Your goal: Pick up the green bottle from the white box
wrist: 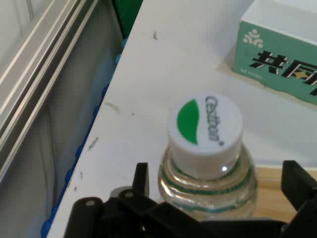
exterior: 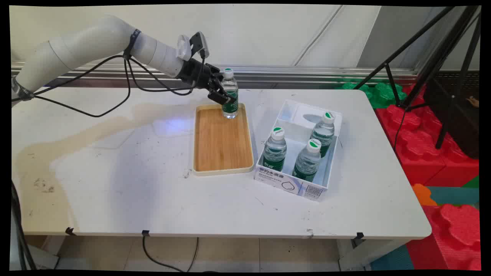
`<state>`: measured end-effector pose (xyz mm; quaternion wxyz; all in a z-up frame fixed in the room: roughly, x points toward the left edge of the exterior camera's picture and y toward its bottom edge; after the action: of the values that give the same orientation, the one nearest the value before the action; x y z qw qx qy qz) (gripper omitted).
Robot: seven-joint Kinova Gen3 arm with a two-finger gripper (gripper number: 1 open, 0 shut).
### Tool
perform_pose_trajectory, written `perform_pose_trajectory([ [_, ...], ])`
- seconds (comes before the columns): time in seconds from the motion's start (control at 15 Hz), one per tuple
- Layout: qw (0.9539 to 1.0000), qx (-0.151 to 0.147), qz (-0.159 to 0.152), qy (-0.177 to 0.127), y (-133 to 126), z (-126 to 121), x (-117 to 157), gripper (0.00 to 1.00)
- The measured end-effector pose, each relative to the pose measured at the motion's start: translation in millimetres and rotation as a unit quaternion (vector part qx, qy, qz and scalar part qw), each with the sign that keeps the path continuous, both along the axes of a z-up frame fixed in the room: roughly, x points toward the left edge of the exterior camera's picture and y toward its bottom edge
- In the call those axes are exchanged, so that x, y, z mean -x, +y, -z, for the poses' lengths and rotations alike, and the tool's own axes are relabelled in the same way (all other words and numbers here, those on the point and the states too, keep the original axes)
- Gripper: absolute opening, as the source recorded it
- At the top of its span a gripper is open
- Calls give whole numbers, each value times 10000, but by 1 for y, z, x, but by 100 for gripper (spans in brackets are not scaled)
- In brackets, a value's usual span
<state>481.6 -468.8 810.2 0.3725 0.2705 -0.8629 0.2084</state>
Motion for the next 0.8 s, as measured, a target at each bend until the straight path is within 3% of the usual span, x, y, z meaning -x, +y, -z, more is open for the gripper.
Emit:
perform_pose_trajectory([
  [0.4, 9999, 92, -18, 76, 8, -16, -3, 100],
  [0.8, 9996, 250, 33, 94, 26, -52, -10, 100],
])
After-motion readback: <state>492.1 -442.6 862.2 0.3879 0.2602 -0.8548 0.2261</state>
